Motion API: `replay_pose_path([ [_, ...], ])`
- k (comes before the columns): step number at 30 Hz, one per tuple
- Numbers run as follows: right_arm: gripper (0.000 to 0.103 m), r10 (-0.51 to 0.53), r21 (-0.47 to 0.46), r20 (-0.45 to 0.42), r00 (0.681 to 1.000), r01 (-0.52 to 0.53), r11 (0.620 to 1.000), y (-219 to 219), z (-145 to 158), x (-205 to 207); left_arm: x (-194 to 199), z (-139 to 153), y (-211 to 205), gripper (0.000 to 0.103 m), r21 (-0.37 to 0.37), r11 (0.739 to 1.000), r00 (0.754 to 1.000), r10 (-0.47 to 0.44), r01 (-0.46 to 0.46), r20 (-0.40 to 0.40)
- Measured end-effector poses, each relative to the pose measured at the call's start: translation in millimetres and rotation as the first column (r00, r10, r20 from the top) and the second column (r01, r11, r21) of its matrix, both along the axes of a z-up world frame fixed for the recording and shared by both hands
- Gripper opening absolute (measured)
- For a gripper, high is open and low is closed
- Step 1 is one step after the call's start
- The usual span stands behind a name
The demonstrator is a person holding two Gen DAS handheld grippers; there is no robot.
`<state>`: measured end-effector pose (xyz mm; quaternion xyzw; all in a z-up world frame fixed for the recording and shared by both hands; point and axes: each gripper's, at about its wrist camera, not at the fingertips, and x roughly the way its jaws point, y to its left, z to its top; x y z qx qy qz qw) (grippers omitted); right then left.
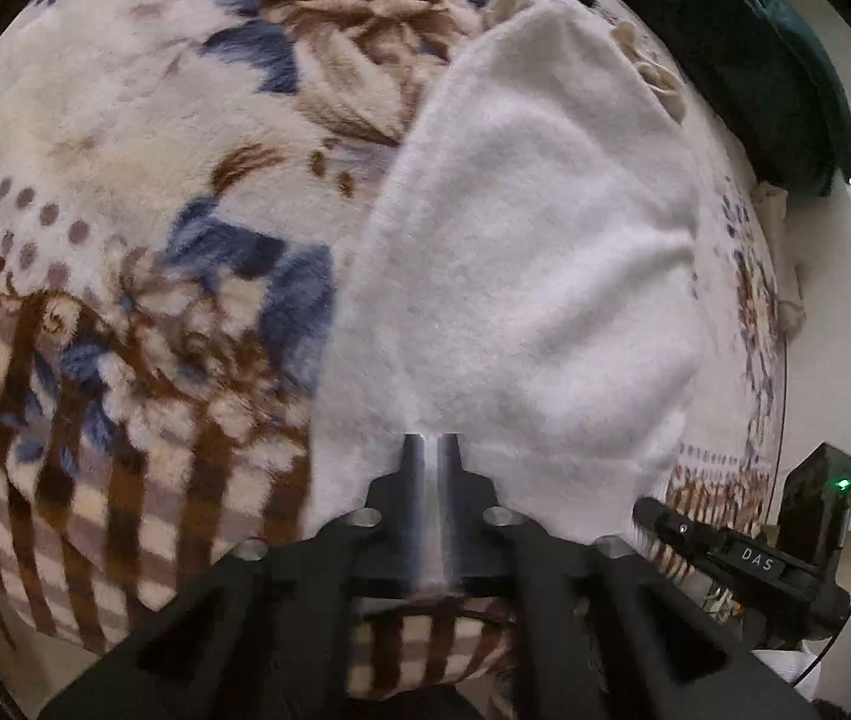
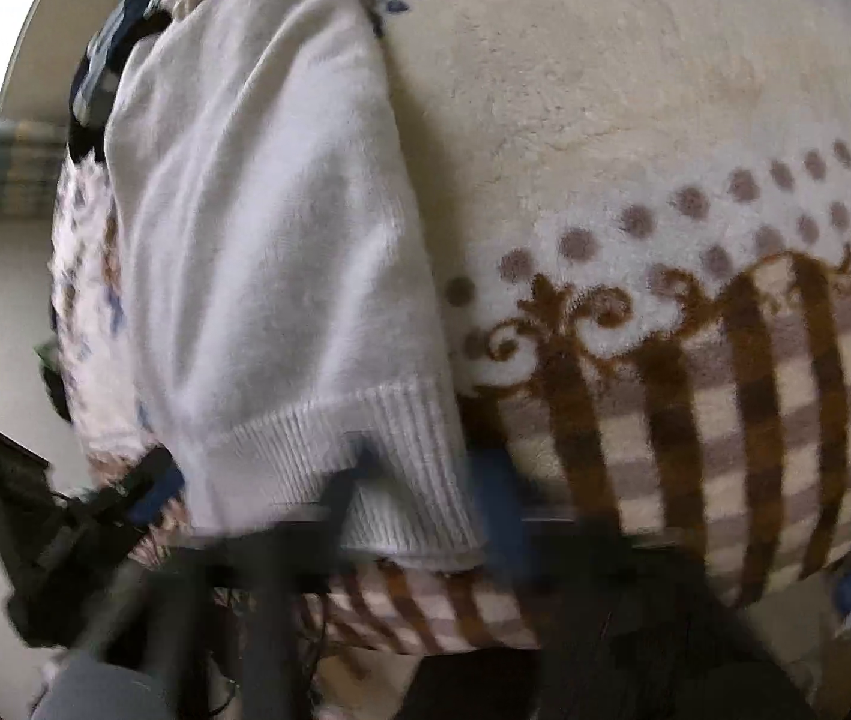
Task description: Fold small clothes
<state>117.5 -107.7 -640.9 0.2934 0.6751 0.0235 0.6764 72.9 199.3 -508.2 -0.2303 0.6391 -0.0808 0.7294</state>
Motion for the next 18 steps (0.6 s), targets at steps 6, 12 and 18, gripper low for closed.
replay_pose_path([
  [6,0.008,0.076,-0.090,0.083,0.994,-0.068,0.994,16.5,37.6,-13.7,-22.6,12.1,-11.2,0.000,-0.042,0.998,0.998,-0.041,0.044,0.057],
  [12,0.009,0.080,-0.055,0.038,0.996,-0.078,0.995,10.9,28.8,-14.4,-28.5,7.6,17.2,0.002,-0.040,0.998,0.999,0.051,-0.050,0.018],
  [18,0.012,0.028,0.048,0.003,1.000,-0.028,0.998,-9.2,20.6,-5.8,-15.0,-2.3,42.0,0.057,-0.132,0.982,0.990,0.139,-0.136,0.007],
])
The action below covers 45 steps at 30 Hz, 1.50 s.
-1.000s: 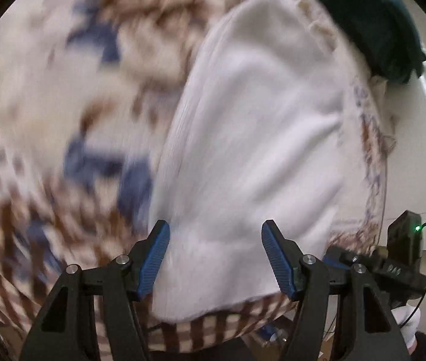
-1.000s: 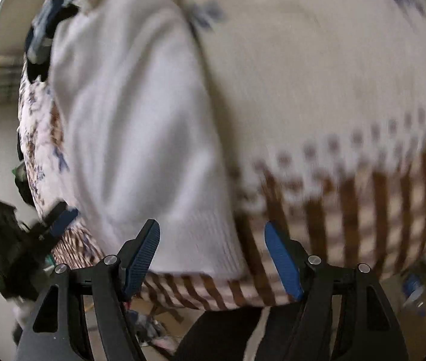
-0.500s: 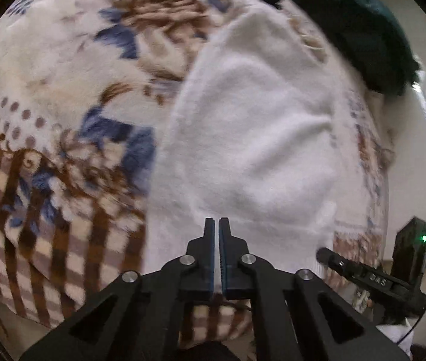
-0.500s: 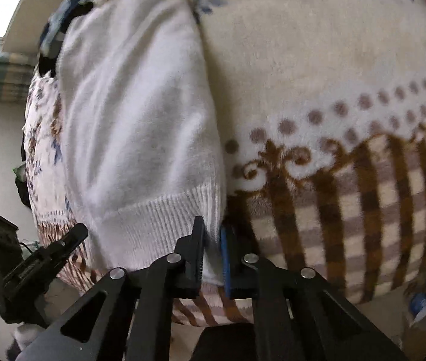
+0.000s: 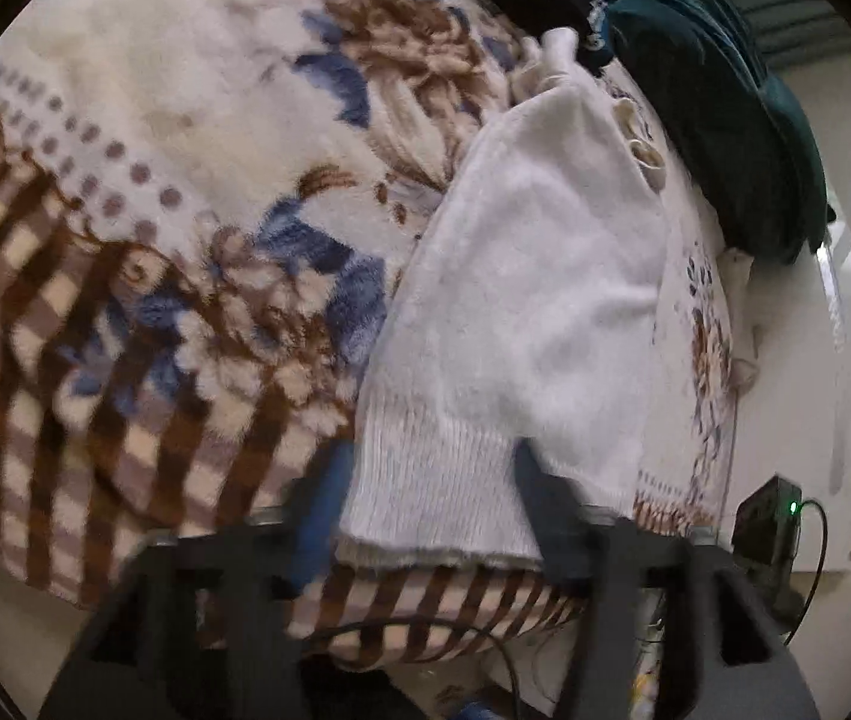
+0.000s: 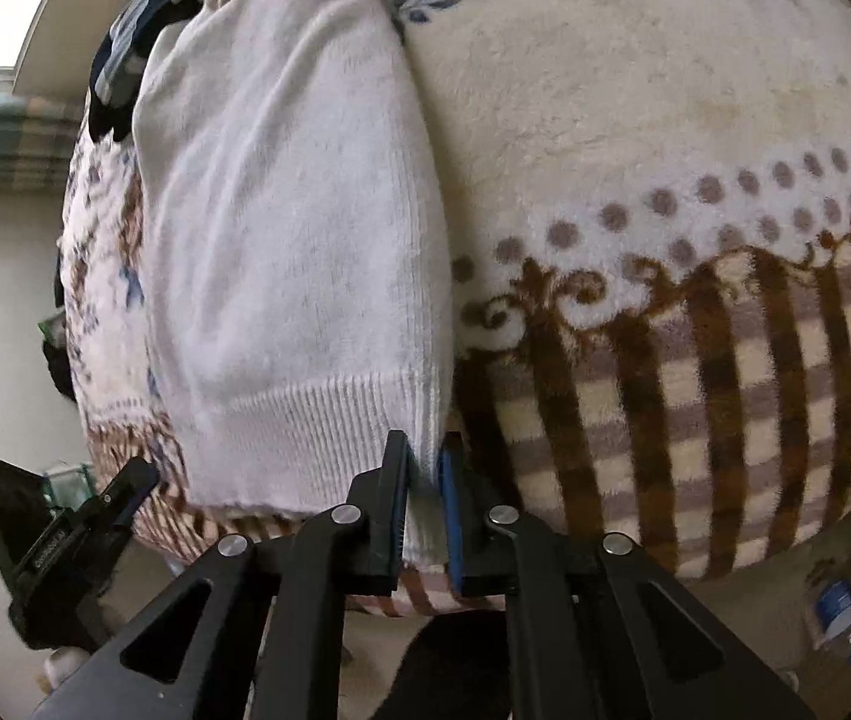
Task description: Fold small clothes
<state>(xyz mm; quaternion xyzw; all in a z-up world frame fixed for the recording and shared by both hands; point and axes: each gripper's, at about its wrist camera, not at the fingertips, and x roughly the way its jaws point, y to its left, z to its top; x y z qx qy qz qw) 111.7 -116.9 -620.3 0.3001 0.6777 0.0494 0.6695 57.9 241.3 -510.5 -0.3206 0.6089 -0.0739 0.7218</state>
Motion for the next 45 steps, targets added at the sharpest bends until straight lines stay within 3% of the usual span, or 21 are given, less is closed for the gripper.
replay_pose_path([
  [2,0.012,-0.005,0.006,-0.001,1.000,0.005,1.000,0.1,-2.7,-1.6,5.0,-19.0,-5.4,0.055,-0.020,1.000,0.999,-0.017,0.016,-0.046],
  [3,0.012,-0.009,0.002,-0.008,1.000,0.009,1.000,0.3,-5.1,-3.6,6.0,-24.8,-11.2,0.046,-0.022,0.999,0.998,-0.031,0.030,-0.052],
  [4,0.010,-0.018,-0.007,-0.012,1.000,0.018,1.000,1.0,-6.1,-5.3,4.9,-25.8,-15.8,0.006,0.003,0.999,0.998,-0.044,0.044,-0.049],
  [9,0.009,-0.027,-0.050,0.006,1.000,0.027,0.998,5.9,-0.6,-11.7,-9.6,-1.6,-31.5,0.006,0.108,0.990,0.996,-0.091,0.089,0.018],
  [13,0.008,-0.031,-0.046,0.007,0.999,0.032,0.998,1.2,7.3,-12.6,-25.3,16.5,-23.0,0.006,0.084,0.995,0.998,-0.050,0.048,0.029],
  [16,0.008,-0.006,-0.046,-0.012,1.000,0.006,0.999,-0.6,8.0,-11.0,-28.3,-0.4,-18.7,0.006,0.110,0.992,0.998,-0.061,0.062,-0.014],
  [20,0.009,0.055,-0.031,-0.076,0.996,-0.057,0.998,4.2,-9.1,-3.4,-13.7,-25.8,-17.2,0.011,0.091,0.993,0.995,-0.075,0.081,-0.068],
  [22,0.018,0.051,-0.017,-0.087,0.995,-0.053,0.998,2.7,-11.4,0.1,-10.2,-22.8,-14.6,0.025,0.068,0.994,0.994,-0.083,0.088,-0.069],
  [24,0.034,0.021,0.039,-0.089,0.996,-0.018,0.999,-5.1,-12.0,1.8,-10.9,-15.6,-11.0,0.038,0.031,0.996,0.996,-0.080,0.081,-0.023],
  [25,0.055,0.001,0.053,-0.078,0.997,0.003,0.999,-10.3,-11.5,1.0,-11.0,-14.2,-8.4,0.049,0.013,0.997,0.997,-0.071,0.071,-0.008],
  [26,0.062,-0.020,0.072,-0.066,0.998,0.025,0.997,-14.6,-11.8,0.4,-10.8,-15.4,-7.1,0.054,0.010,0.998,0.998,-0.063,0.063,-0.006],
  [27,0.062,-0.034,0.092,-0.065,0.997,0.040,0.995,-17.4,-15.0,0.0,-9.7,-21.3,-7.2,0.061,-0.004,0.998,0.998,-0.057,0.057,-0.014],
  [31,0.063,-0.033,0.182,-0.145,0.989,0.059,0.981,-14.9,-48.9,-0.8,-2.3,-52.1,-12.2,0.061,-0.073,0.996,0.993,-0.067,0.060,-0.098],
  [33,0.062,-0.042,0.212,-0.150,0.988,0.074,0.975,-11.4,-56.1,-2.1,-0.5,-48.7,-14.3,0.059,-0.062,0.995,0.993,-0.077,0.072,-0.089],
  [34,0.059,-0.054,0.218,-0.141,0.989,0.084,0.972,-9.9,-56.4,-4.5,-0.1,-43.9,-17.1,0.048,-0.054,0.995,0.993,-0.087,0.083,-0.077],
  [36,0.029,-0.051,0.250,-0.114,0.992,0.079,0.965,-5.5,-54.8,-5.1,0.1,-33.7,-26.8,0.009,-0.038,0.993,0.992,-0.118,0.116,-0.047],
  [37,0.020,-0.043,0.244,-0.103,0.994,0.067,0.967,-1.7,-52.0,-4.2,-0.3,-24.9,-31.6,0.009,-0.024,0.991,0.990,-0.135,0.135,-0.033],
  [39,0.013,-0.028,0.235,-0.069,0.997,0.043,0.971,0.6,-42.4,-3.3,1.3,-5.6,-37.2,0.009,-0.018,0.990,0.990,-0.139,0.139,0.005],
  [45,0.012,-0.039,0.304,0.016,0.999,0.032,0.952,-7.1,11.6,10.9,25.9,66.3,-42.5,0.009,-0.067,0.993,0.989,-0.088,0.097,0.122],
])
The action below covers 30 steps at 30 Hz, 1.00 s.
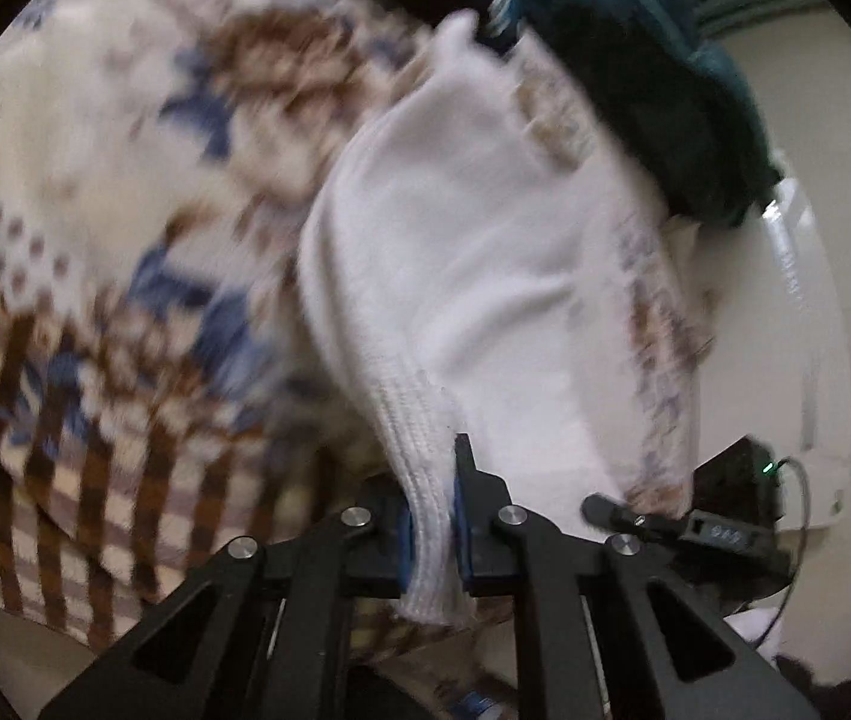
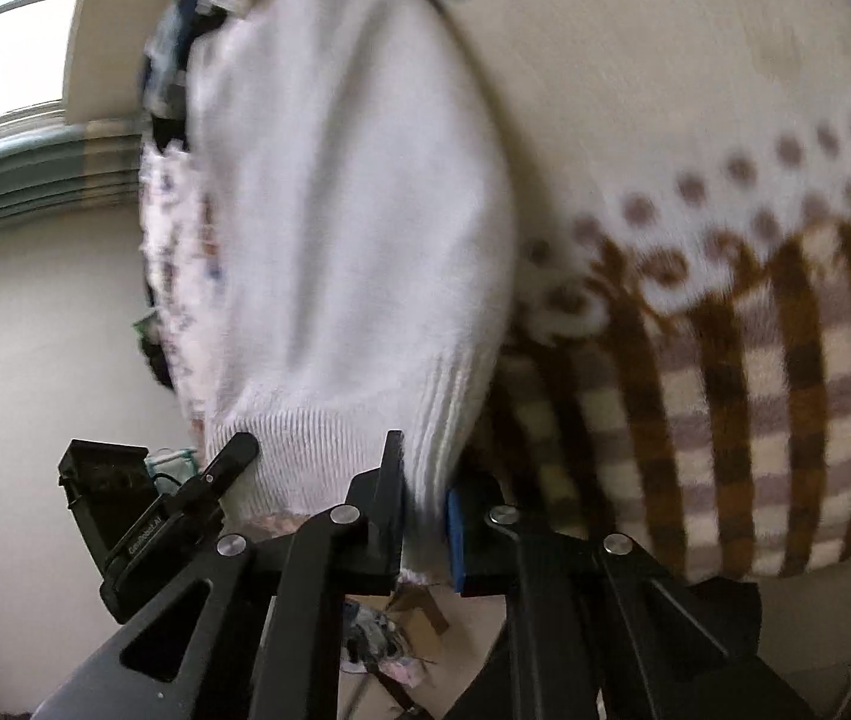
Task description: Fold small clothes
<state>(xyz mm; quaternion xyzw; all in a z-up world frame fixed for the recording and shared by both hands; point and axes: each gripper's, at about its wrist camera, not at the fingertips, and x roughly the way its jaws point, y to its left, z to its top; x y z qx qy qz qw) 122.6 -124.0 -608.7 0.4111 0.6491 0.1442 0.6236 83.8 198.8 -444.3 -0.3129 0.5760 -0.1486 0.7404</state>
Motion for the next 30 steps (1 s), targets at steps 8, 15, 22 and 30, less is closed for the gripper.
replay_pose_path([
  [8,0.012,-0.080,0.100,0.109,0.991,0.069,0.993,-19.0,85.9,90.9,110.3,62.6,-0.8,0.009,-0.187,0.978,0.986,0.118,-0.096,0.114],
  [15,0.012,-0.172,0.060,0.195,0.966,0.163,0.985,-44.8,109.3,244.8,267.3,47.4,-6.7,0.009,-0.197,0.973,0.979,0.152,-0.124,0.135],
  [22,0.022,-0.167,-0.053,0.145,0.975,0.176,0.983,-43.2,60.9,402.2,374.2,-24.4,-1.0,0.042,-0.087,0.983,0.986,0.165,-0.163,0.016],
  [30,0.082,-0.105,-0.151,0.162,0.981,0.130,0.980,-57.8,53.6,404.8,333.3,-15.2,20.7,0.070,-0.226,0.944,0.964,0.260,-0.243,0.051],
])
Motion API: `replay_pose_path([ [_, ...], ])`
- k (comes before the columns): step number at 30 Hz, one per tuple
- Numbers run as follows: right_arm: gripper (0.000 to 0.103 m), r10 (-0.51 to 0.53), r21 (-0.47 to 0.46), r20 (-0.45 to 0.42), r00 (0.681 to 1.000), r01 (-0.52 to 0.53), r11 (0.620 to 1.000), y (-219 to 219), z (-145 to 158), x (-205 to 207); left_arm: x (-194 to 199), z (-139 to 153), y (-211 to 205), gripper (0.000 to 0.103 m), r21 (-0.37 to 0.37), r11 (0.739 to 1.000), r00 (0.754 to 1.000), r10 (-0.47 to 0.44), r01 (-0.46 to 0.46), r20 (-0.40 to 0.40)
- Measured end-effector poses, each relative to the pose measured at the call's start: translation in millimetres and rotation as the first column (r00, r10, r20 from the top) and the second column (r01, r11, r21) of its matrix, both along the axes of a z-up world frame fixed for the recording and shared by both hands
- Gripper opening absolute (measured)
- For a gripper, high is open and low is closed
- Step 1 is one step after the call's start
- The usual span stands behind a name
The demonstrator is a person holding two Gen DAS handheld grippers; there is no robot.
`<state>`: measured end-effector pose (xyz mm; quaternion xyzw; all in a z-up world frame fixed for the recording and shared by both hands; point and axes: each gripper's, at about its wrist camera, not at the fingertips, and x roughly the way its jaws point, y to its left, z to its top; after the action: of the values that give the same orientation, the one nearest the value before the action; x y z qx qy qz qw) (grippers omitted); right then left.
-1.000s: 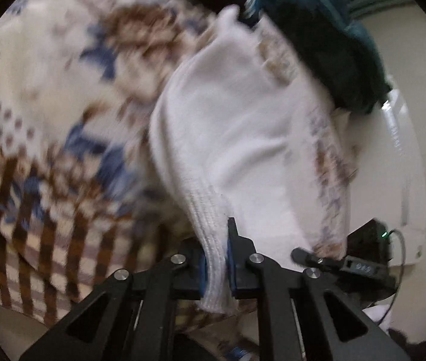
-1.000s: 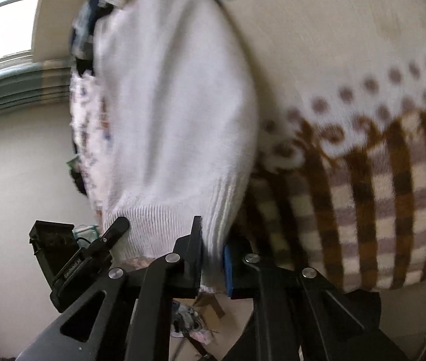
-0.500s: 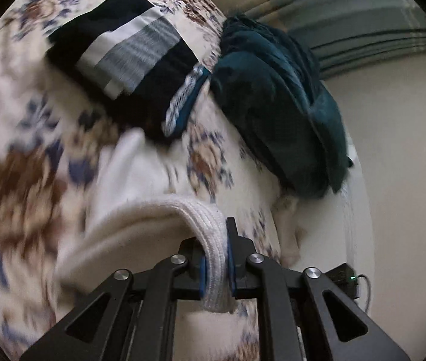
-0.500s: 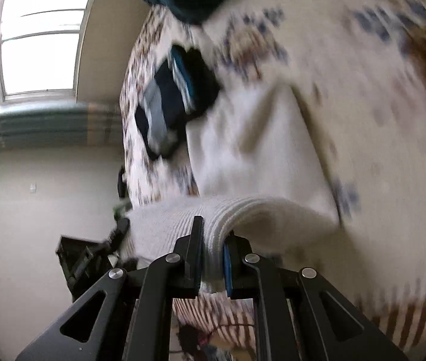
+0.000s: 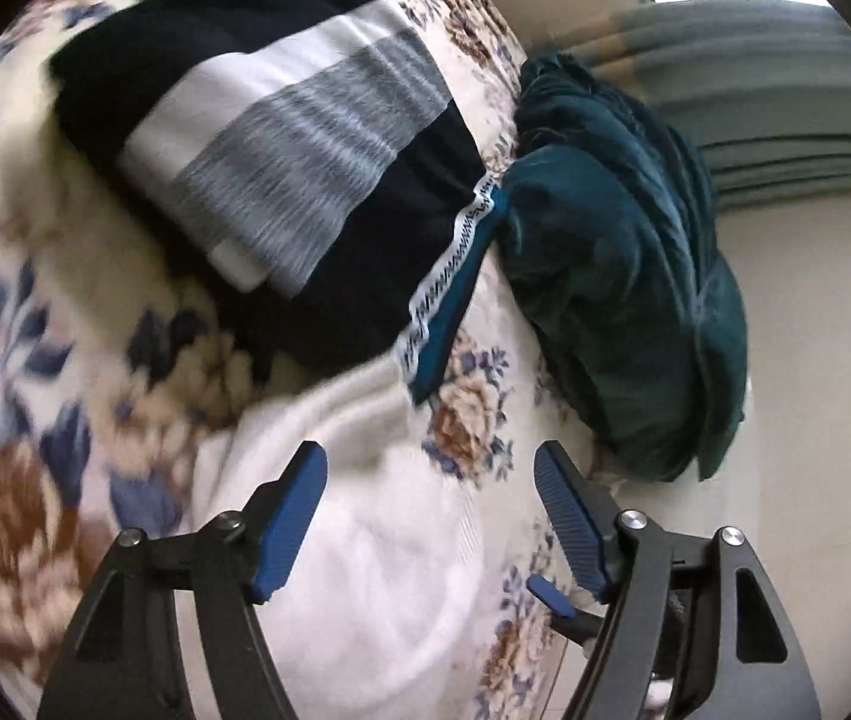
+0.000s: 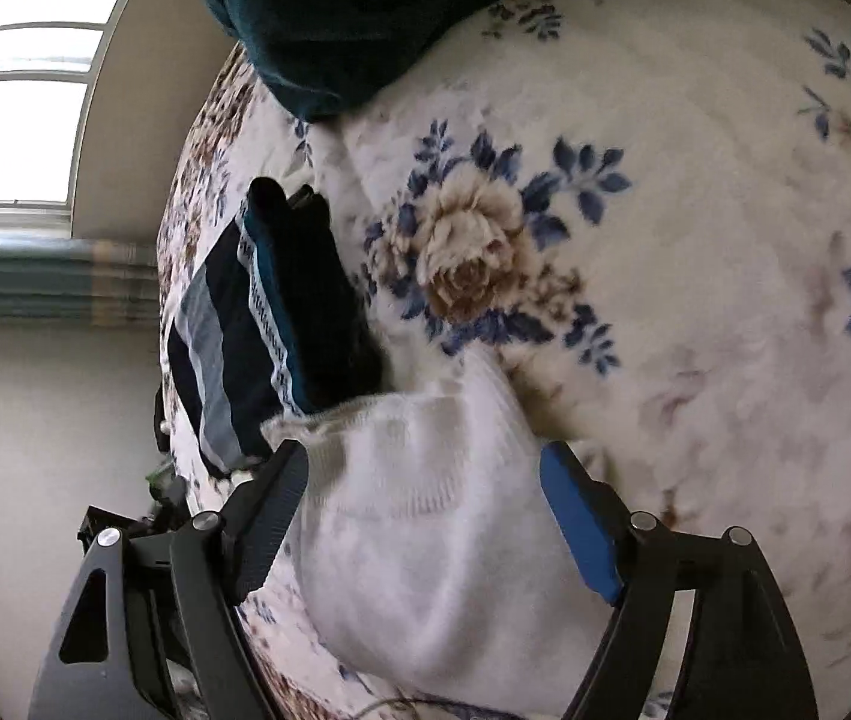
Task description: Fold small clothes
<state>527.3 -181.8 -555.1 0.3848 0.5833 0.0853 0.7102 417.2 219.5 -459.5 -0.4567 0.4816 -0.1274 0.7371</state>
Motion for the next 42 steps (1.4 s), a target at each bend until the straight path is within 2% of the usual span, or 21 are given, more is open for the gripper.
replay_pose_path([
  [2,0.084,0.050,-0.036,-0.017,0.999,-0.050,0.998,-2.9,-5.1,-8.2,-31.6,3.8,-1.4,0.070,0.024,0.999,1.000,0.022,-0.022,-0.006],
  [5,0.086,0.141,-0.073,-0.058,0.988,-0.145,0.987,-5.2,-29.5,-15.5,-86.0,-1.6,-9.4,0.070,0.088,0.995,0.997,0.057,-0.052,-0.051],
  [8,0.092,0.264,0.011,-0.099,0.960,-0.264,0.964,3.1,-67.8,-11.4,-135.4,-31.0,-20.7,0.070,0.095,0.991,0.984,0.106,-0.093,-0.143],
  [11,0.092,0.344,0.069,-0.120,0.931,-0.338,0.939,11.7,-98.3,-1.8,-167.9,-65.1,-31.5,0.070,0.042,0.983,0.958,0.183,-0.178,-0.220],
  [15,0.093,0.369,0.198,-0.102,0.924,-0.345,0.918,16.2,-124.1,12.6,-176.2,-98.5,-46.1,0.070,-0.025,0.959,0.935,0.270,-0.283,-0.231],
  [16,0.093,0.373,0.227,-0.093,0.923,-0.345,0.911,17.3,-128.5,16.1,-174.3,-107.7,-49.4,0.070,-0.065,0.950,0.933,0.286,-0.307,-0.220],
  [18,0.091,0.365,0.262,-0.077,0.928,-0.335,0.905,18.4,-133.6,19.7,-167.7,-119.8,-51.6,0.070,-0.085,0.928,0.914,0.338,-0.364,-0.222],
  [19,0.078,0.362,0.267,-0.063,0.930,-0.334,0.904,19.1,-133.8,20.3,-165.0,-119.1,-49.5,0.070,-0.094,0.920,0.913,0.358,-0.381,-0.197],
  [20,0.053,0.375,0.246,-0.056,0.925,-0.352,0.903,21.3,-133.1,20.6,-161.0,-116.5,-47.9,0.070,-0.084,0.921,0.914,0.362,-0.381,-0.183],
  [23,0.036,0.336,0.191,-0.024,0.942,-0.326,0.926,14.7,-121.4,7.3,-139.9,-96.5,-37.5,0.068,-0.046,0.946,0.941,0.314,-0.322,-0.126],
  [27,0.032,0.195,0.187,-0.030,0.980,-0.186,0.965,-9.3,-93.3,-58.7,-104.3,-64.9,-23.5,0.069,0.001,0.989,0.986,0.149,-0.149,-0.073],
  [29,0.032,0.129,0.184,-0.072,0.989,-0.114,0.976,-14.6,-79.2,-113.8,-73.4,-53.4,-20.0,0.069,0.065,0.998,0.998,-0.002,0.006,-0.065],
  [30,0.032,0.107,0.194,-0.101,0.989,-0.085,0.977,-11.9,-77.7,-134.0,-61.9,-48.5,-18.0,0.069,0.114,0.991,0.996,-0.058,0.065,-0.065],
  [31,0.037,0.078,0.213,-0.151,0.985,-0.044,0.976,-10.2,-78.0,-156.5,-59.3,-43.2,-19.3,0.070,0.165,0.980,0.993,-0.097,0.108,-0.070],
  [33,0.050,0.081,0.225,-0.243,0.967,-0.025,0.974,-5.8,-82.8,-179.1,-58.8,-31.8,-16.5,0.070,0.247,0.958,0.988,-0.131,0.146,-0.078],
  [34,0.053,0.087,0.186,-0.269,0.959,-0.036,0.982,-8.9,-82.4,-186.8,-67.7,-20.2,-12.5,0.070,0.291,0.946,0.989,-0.128,0.143,-0.072],
  [36,0.056,0.077,0.113,-0.235,0.969,-0.052,0.992,-20.2,-70.4,-190.4,-88.9,-1.7,-9.2,0.070,0.356,0.929,0.994,-0.090,0.104,-0.053],
  [37,0.065,0.077,0.072,-0.222,0.972,-0.063,0.995,-26.1,-62.7,-189.5,-106.4,8.6,-7.2,0.070,0.404,0.912,0.997,-0.060,0.073,-0.043],
  [39,0.065,0.086,-0.012,-0.156,0.984,-0.089,0.996,-38.3,-41.7,-179.3,-145.1,20.8,-11.2,0.070,0.555,0.832,0.998,0.022,0.017,-0.063],
  [41,0.067,0.128,-0.098,-0.108,0.986,-0.138,0.985,-43.2,-25.6,-163.4,-180.9,19.8,-15.7,0.070,0.647,0.763,0.990,0.098,-0.009,-0.101],
  [42,0.067,0.156,-0.124,-0.084,0.984,-0.166,0.978,-46.4,-18.5,-150.6,-198.2,14.8,-18.5,0.070,0.672,0.741,0.984,0.130,-0.012,-0.126],
])
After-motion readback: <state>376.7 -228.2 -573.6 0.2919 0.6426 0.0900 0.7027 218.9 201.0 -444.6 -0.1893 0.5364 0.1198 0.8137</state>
